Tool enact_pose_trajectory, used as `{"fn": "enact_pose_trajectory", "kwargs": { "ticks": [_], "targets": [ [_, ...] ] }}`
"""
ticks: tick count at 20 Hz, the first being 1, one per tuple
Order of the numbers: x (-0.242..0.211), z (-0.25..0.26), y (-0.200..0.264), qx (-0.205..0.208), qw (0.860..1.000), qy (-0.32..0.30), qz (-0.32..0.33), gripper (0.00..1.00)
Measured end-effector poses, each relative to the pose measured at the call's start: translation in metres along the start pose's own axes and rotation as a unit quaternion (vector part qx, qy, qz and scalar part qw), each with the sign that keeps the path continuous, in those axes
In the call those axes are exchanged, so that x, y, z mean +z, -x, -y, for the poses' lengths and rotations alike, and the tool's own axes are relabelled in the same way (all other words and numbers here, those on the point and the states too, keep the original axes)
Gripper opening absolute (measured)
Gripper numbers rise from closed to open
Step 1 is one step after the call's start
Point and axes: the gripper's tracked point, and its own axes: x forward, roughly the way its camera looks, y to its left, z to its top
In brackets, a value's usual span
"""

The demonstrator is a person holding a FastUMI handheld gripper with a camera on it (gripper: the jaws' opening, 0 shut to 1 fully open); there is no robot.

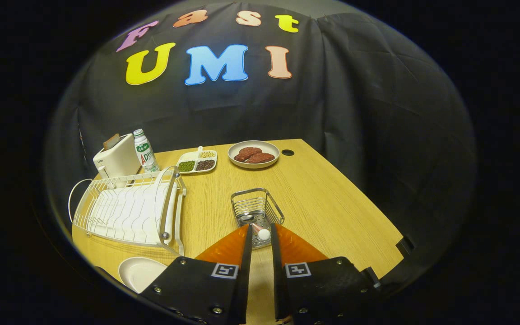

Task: Take the plate from the dish rack, then take the spoon from the basket and place it into the plate.

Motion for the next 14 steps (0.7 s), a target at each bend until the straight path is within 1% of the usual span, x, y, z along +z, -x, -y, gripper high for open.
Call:
{"fn": "enact_pose_trajectory", "kwargs": {
  "ticks": [8, 13, 14],
  "targets": [
    [-0.007, -0.007, -0.017, 0.013, 1.000, -0.001, -0.017, 0.23],
    [-0.009, -0.008, -0.028, 0.012, 0.999, 0.004, -0.029, 0.24],
    [-0.011, -0.010, -0.028, 0.020, 0.999, 0.004, -0.033, 0.23]
  ]
}}
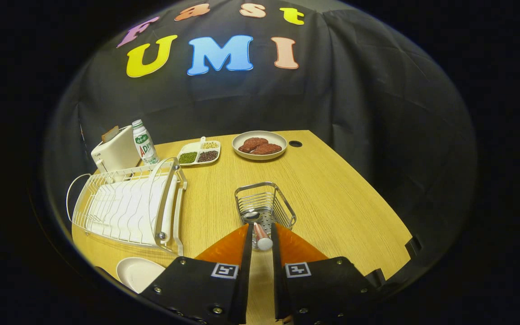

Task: Take the plate from the dish rack, then take the spoon from the basket and place it into the plate.

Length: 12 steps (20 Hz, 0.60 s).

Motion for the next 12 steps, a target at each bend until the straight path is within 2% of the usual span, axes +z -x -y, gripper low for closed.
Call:
{"fn": "enact_pose_trajectory", "kwargs": {
  "ticks": [6, 12],
  "targets": [
    [0.002, -0.002, 0.002, -0.007, 1.000, 0.016, 0.004, 0.07],
    [0.004, -0.001, 0.014, -0.007, 1.000, 0.020, 0.007, 0.07]
  ]
}}
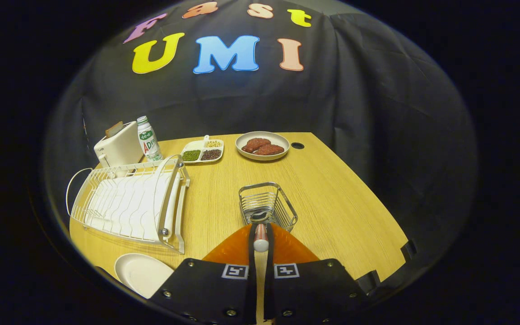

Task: Take the plate from the dish rack, then take the spoon from the basket and place it into the plate.

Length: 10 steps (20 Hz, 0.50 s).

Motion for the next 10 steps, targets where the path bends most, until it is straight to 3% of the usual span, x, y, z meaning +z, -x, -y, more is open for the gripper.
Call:
{"fn": "enact_pose_trajectory", "kwargs": {
  "ticks": [10],
  "targets": [
    [0.021, -0.002, 0.048, -0.003, 0.999, 0.020, 0.039, 0.06]
  ]
}}
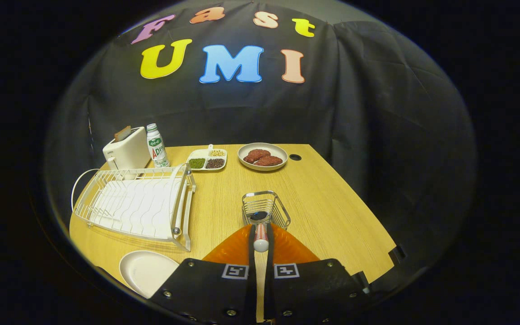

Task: Take the plate from the dish rack, then take the spoon from the basket and place it into the plate.

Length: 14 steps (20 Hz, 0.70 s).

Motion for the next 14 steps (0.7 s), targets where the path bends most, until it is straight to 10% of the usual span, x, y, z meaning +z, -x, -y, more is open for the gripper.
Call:
{"fn": "enact_pose_trajectory", "kwargs": {
  "ticks": [14],
  "targets": [
    [0.033, -0.076, 0.094, 0.081, 0.993, 0.044, 0.071, 0.06]
  ]
}}
